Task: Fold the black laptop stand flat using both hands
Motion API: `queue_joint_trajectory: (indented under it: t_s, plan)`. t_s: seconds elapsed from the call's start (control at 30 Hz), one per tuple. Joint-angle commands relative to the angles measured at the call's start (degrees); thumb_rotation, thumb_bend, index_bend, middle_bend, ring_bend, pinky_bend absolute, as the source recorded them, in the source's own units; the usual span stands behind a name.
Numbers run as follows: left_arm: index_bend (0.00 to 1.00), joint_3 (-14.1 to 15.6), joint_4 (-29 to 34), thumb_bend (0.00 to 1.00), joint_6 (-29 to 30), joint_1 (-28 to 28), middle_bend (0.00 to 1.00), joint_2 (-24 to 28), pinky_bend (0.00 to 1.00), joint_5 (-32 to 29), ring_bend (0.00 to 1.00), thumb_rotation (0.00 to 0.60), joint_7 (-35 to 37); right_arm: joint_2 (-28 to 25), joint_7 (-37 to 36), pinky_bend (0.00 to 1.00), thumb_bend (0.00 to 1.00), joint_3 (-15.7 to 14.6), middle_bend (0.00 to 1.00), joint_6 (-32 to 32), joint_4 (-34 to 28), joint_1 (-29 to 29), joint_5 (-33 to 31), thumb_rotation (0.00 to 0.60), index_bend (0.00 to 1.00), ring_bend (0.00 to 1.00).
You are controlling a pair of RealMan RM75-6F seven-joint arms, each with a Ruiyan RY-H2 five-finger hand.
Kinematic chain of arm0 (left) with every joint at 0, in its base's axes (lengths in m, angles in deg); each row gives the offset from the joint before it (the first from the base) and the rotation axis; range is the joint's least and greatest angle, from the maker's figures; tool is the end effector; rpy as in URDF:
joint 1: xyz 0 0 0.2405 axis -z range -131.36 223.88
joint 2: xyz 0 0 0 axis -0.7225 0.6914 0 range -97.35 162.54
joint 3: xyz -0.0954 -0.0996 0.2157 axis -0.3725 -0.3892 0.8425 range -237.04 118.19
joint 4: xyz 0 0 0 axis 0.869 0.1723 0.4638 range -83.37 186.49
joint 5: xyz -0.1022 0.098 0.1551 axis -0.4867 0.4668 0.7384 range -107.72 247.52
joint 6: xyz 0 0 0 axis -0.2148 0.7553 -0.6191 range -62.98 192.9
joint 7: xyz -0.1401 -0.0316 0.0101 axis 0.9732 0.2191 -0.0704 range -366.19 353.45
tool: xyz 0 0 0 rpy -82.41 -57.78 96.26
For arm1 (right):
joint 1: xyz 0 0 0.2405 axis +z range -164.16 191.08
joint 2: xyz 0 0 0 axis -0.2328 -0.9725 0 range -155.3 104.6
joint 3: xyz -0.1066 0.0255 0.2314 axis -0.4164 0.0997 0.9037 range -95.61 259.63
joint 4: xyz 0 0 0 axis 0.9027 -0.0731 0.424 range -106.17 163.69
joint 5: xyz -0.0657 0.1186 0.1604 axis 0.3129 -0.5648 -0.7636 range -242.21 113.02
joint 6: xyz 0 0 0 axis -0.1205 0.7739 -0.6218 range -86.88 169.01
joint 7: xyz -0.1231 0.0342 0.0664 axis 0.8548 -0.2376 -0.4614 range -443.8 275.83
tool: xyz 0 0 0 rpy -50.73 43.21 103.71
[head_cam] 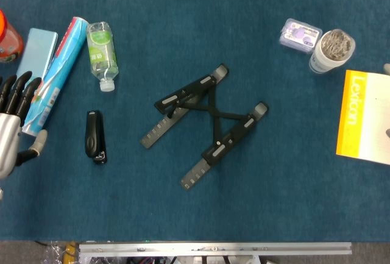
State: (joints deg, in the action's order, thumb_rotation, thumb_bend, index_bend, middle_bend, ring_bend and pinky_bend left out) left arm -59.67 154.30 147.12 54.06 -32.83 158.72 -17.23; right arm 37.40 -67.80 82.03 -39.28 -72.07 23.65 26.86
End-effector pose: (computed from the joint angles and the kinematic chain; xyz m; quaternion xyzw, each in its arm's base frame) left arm -0.2604 0.1806 0.1233 -0.6427 -0.3868 -0.3904 0.5338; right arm -0.2606 -0.1911 0.1322 0.6971 -0.3127 0.3513 0.5411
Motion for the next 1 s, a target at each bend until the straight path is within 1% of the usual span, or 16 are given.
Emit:
queue_joint_trajectory:
  t_s: [0.03, 0.27, 0.43, 0.53, 0.6, 0.77, 0.87, 1.0]
  plan:
    - [0.00, -0.25, -0.92, 0.34, 0.51, -0.04, 0.04, -0.58, 0.00, 0.17, 0.00, 0.600, 0.57, 0.07, -0.13, 0.00, 0.03, -0.11, 0.00, 0.24, -0.26, 0.06, 0.25, 0.600, 0.00, 0.00]
    - [0.00, -0.58, -2.76, 0.34, 1.00, -0.01, 0.04, -1.45, 0.00, 0.30, 0.00, 0.600, 1.54, -0.10, -2.41, 0.00, 0.03, -1.11, 0.00, 1.79, -2.73, 0.69, 2.07, 0.600, 0.00, 0.00]
    - [0.00, -1.72, -4.11, 0.34, 1.23, 0.46, 0.04, -1.23, 0.00, -0.36, 0.00, 0.600, 1.85, 1.15, -3.83, 0.00, 0.03, -1.35, 0.00, 4.94, -5.57, 3.05, 4.45, 0.600, 0.00, 0.00]
    - [0.00, -2.09, -4.44, 0.34, 1.19, 0.67, 0.04, -0.81, 0.00, -0.62, 0.00, 0.600, 2.13, 3.99, -3.41, 0.00, 0.03, -0.84, 0.00, 8.27, -6.72, 5.48, 5.17, 0.600, 0.00, 0.00]
    - [0.00, -2.10, -4.53, 0.34, 1.21, 0.67, 0.04, -0.54, 0.00, -0.66, 0.00, 0.600, 2.15, 6.81, -2.64, 0.00, 0.03, -0.27, 0.00, 11.03, -6.94, 7.48, 5.33, 0.600, 0.00, 0.00]
    - [0.00, -1.90, -4.58, 0.34, 1.29, 0.40, 0.04, 0.26, 0.00, -0.97, 0.00, 0.600, 2.81, 14.09, -0.59, 0.00, 0.03, 1.66, 0.00, 17.40, -6.27, 12.09, 3.37, 0.600, 0.00, 0.00]
    - [0.00, -1.87, -4.65, 0.34, 1.63, 0.12, 0.04, 0.53, 0.00, -1.15, 0.00, 0.600, 3.00, 17.98, 0.84, 0.00, 0.01, 2.83, 0.00, 19.28, -5.50, 14.04, 2.31, 0.600, 0.00, 0.00]
    - [0.00, -1.89, -4.70, 0.34, 1.98, -0.17, 0.04, 0.98, 0.00, -1.42, 0.00, 0.600, 2.95, 22.51, 2.64, 0.00, 0.00, 3.76, 0.00, 19.83, -3.45, 15.85, 2.53, 0.600, 0.00, 0.00]
